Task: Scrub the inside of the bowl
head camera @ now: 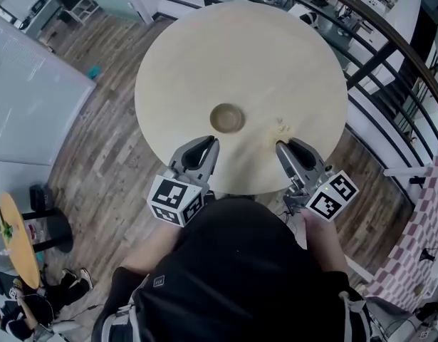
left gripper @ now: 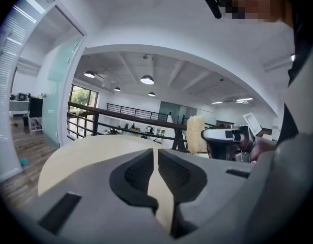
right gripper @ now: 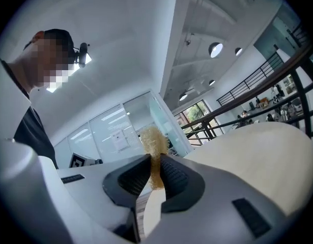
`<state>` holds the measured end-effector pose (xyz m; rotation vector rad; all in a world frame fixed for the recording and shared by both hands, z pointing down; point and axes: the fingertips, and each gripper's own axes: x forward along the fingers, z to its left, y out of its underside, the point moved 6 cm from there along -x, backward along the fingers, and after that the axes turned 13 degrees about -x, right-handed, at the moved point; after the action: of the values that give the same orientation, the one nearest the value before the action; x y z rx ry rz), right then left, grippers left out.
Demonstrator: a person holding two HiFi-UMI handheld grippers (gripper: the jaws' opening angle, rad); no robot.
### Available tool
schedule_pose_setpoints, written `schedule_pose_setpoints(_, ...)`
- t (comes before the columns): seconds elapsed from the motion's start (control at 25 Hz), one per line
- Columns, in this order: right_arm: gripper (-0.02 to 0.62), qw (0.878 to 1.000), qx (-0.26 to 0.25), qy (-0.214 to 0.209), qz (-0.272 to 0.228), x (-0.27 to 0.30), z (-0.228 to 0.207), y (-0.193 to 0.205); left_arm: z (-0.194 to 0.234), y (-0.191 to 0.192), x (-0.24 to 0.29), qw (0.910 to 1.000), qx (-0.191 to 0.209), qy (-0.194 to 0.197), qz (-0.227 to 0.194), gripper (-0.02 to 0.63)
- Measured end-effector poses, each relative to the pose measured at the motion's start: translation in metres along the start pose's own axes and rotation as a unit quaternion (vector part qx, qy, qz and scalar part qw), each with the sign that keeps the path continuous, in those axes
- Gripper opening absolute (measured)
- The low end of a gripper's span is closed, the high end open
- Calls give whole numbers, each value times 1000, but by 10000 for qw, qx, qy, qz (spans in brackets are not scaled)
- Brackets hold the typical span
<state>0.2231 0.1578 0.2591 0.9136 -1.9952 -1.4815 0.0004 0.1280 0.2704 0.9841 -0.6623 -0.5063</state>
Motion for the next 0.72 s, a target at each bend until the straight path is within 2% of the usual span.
schedule_pose_setpoints(0.28, 67, 9968, -728, 166, -301, 9, 29, -31, 5, -30, -21, 9996, 213, 103, -164, 21)
schedule_pose_setpoints(0.72, 67, 9935, -1054, 205, -377, 30, 58, -41, 25, -40, -43, 9994, 173, 161, -260, 9)
